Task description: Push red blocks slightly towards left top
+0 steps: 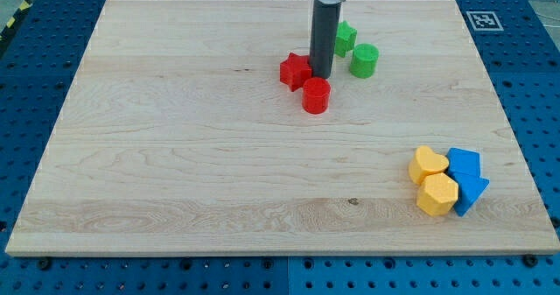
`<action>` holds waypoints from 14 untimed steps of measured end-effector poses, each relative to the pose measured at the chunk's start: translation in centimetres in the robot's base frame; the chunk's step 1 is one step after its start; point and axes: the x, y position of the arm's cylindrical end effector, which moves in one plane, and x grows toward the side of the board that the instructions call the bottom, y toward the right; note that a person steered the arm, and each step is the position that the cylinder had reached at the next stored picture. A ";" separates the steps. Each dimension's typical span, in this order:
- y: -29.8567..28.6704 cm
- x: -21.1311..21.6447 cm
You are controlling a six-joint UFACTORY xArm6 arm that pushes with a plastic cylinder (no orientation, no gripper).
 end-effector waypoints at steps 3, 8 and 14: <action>1.6 0.6; 6.1 5.0; 0.0 2.9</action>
